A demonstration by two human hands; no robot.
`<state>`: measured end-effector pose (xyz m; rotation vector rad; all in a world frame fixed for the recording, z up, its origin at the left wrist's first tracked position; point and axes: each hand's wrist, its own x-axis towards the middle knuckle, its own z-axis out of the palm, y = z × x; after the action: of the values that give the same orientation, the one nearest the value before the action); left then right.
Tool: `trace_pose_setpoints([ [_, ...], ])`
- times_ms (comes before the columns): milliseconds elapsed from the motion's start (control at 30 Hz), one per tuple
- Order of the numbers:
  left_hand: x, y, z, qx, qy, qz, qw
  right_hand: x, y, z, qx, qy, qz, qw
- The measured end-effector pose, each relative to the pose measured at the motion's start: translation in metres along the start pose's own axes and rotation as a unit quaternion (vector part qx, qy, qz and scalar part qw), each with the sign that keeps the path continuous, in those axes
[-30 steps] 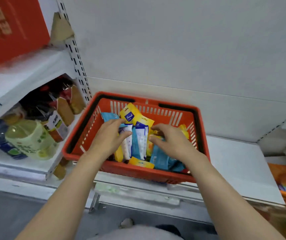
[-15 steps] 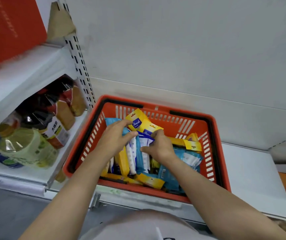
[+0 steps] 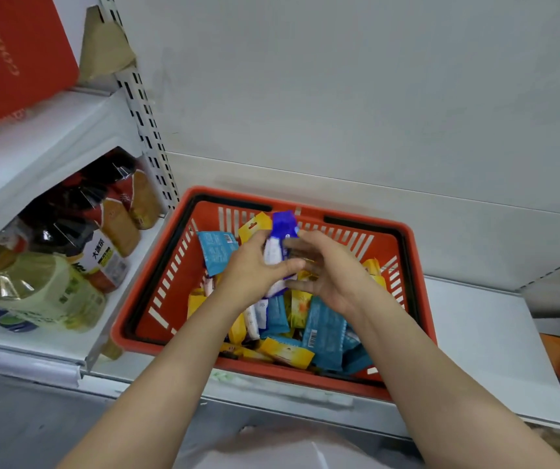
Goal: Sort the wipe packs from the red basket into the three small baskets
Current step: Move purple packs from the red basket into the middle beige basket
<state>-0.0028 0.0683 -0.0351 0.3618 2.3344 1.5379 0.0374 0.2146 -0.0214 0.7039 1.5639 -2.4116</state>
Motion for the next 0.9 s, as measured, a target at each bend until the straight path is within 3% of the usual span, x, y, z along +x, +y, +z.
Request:
trace_pose_setpoints([
  [67,0.003,-0.002,-0.002,-0.033,0.015,-0.007,0.999,-0.004,0.008,0.004,0.022,-0.013,-0.024,0.999],
  [167,0.003,-0.005,-0.005,-0.129,0.021,-0.059,0.990,-0.004,0.016,0.007,-0.146,0.108,-0.099,0.978],
  [233,0.001,-0.008,-0.008,-0.189,0.040,-0.081,0.978,-0.004,0.015,0.004,-0.188,0.125,-0.094,0.970],
  [367,-0.001,-0.009,-0.016,-0.272,0.046,-0.086,0.957,-0.009,0.020,0.002,-0.165,0.056,-0.055,0.983],
  [600,0.007,-0.013,-0.025,-0.332,0.016,-0.097,0.938,-0.019,0.020,-0.008,-0.055,0.232,-0.134,0.962],
  [767,0.009,-0.003,-0.006,-0.348,-0.035,-0.077,0.934,-0.046,0.022,-0.029,-0.011,0.217,-0.213,0.952],
  [900,-0.005,0.010,0.024,-0.324,-0.076,-0.065,0.941,-0.086,0.029,-0.054,-0.008,0.285,-0.241,0.928],
])
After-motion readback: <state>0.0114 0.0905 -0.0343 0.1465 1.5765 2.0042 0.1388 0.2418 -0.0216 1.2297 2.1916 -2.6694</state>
